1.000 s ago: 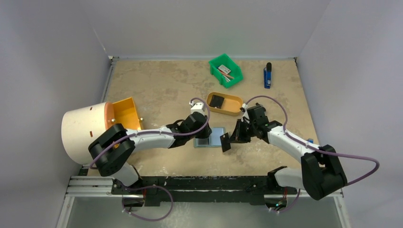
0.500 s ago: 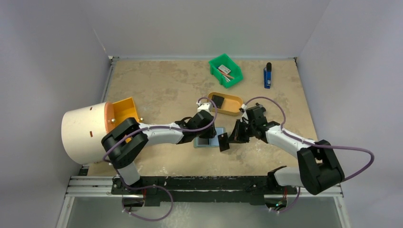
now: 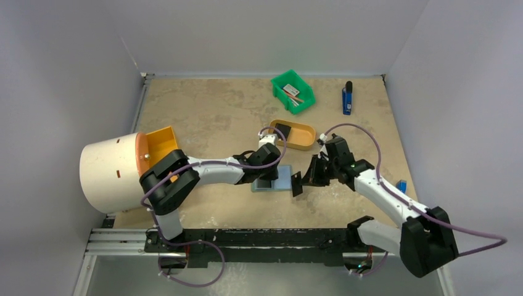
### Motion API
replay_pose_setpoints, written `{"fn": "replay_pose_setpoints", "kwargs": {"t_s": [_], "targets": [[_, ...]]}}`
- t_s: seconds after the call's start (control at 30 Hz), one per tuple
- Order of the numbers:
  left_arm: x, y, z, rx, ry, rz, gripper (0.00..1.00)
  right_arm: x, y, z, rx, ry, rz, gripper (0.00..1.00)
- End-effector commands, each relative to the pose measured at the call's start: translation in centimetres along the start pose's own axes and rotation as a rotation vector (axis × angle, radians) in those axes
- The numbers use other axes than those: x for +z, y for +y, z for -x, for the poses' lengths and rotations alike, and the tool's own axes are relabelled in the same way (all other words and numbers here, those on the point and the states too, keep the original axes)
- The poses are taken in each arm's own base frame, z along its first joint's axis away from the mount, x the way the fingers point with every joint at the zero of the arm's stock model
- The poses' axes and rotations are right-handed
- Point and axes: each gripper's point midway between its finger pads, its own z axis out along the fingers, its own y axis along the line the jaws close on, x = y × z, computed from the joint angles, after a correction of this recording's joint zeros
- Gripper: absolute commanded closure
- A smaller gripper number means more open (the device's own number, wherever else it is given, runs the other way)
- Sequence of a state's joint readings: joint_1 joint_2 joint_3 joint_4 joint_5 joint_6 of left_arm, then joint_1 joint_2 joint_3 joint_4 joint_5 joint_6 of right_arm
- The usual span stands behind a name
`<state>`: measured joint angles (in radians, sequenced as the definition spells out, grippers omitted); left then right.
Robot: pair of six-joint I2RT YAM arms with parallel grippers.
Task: Put the credit cards into the card holder
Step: Turn over the card slot in the card holder.
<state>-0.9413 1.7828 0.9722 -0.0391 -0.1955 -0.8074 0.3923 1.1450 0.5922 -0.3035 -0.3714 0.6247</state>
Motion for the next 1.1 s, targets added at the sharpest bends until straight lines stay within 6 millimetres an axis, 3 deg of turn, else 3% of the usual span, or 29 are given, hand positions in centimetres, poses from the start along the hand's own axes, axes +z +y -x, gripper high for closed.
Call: {"fn": "replay_pose_setpoints", "kwargs": {"t_s": [0.0,0.17,0.27,0.5,1.07], "targets": [[-1.0,0.5,1.5,0.020,-0.056,0.038,0.79,-2.3,0.4,1.3,-0.008,-0.073,-0.049,1.00],[-3.4,-1.3,3.9,0.013,-0.123,-0.023,0.69,-4.3,0.2,3.0,0.016,-0.202,-0.093,1.00],[-3.8,-2.1,4.0,0.036,-0.121,-0.034,0.67,-5.2,-0.1,3.7,0.030,-0.266,-0.120,1.00],[-2.1,-2.1,1.8,0.171,-0.058,0.086,0.65,-6.5,-0.4,4.1,0.042,-0.323,-0.142,1.00],[-0.4,-1.7,0.3,0.295,-0.045,0.232,0.50,-6.8,-0.5,4.3,0.036,-0.342,-0.147,1.00]]}}
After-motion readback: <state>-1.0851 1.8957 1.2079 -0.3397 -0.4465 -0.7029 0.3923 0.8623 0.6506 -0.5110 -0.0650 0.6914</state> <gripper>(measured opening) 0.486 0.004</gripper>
